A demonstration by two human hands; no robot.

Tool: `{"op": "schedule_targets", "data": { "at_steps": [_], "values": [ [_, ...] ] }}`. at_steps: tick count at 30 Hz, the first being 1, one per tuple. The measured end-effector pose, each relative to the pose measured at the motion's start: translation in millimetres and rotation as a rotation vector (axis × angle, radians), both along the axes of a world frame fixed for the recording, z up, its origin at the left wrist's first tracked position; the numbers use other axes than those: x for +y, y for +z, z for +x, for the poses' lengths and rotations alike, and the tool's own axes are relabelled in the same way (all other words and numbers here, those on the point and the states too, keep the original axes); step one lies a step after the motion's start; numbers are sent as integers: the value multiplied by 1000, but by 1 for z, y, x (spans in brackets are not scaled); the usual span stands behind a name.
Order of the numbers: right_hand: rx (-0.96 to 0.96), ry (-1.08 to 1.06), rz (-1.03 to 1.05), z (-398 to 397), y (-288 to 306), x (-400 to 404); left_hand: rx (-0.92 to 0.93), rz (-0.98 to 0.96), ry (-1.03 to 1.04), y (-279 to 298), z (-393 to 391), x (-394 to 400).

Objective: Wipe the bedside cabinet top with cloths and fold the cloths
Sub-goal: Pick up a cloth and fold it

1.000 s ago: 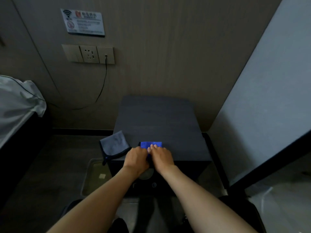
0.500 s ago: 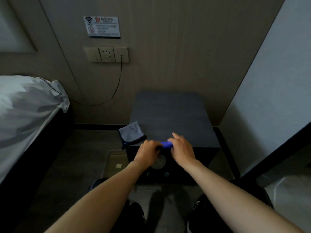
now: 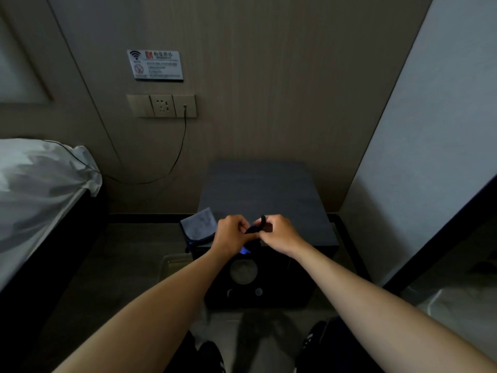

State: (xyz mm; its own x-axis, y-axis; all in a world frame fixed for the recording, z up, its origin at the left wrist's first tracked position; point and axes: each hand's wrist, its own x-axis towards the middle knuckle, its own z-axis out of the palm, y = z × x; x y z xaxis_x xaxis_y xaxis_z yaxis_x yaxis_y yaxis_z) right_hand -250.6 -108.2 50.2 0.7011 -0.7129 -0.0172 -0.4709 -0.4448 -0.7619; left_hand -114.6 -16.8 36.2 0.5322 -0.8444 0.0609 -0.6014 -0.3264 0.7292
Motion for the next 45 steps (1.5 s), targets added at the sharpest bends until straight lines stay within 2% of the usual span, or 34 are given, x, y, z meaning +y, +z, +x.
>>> {"op": "schedule_targets", "data": {
  "at_steps": [7,13,15,18,27,30,34,37,40,42,45],
  "values": [
    [-35,-5,41,3,3,-8,-46,11,-66,5,11,0],
    [-32,54,327,6,17,-11,-31,-56,-140,18,24,-3],
    [-7,103,359,7,17,-12,-26,-91,-150,27,28,-4],
    [47,145,224,7,13,-16,-40,-120,-170,41,33,-8],
    [-36,-67,159,14,18,-23,-7,-76,-194,62,48,-16],
    [-59,-162,167,13,23,-27,-113,-17,-267,68,57,-10],
    [-120,-125,52,9,31,-29,-265,173,-340,71,64,-3],
    [-154,-112,5,7,37,-32,-352,240,-333,63,68,0],
    [-156,-66,55,4,45,-38,-430,341,-240,53,74,4],
    [-124,-10,86,2,50,-41,-319,371,-129,47,78,6],
    [-63,58,66,-4,57,-48,112,309,-38,43,81,9]
  ]
}}
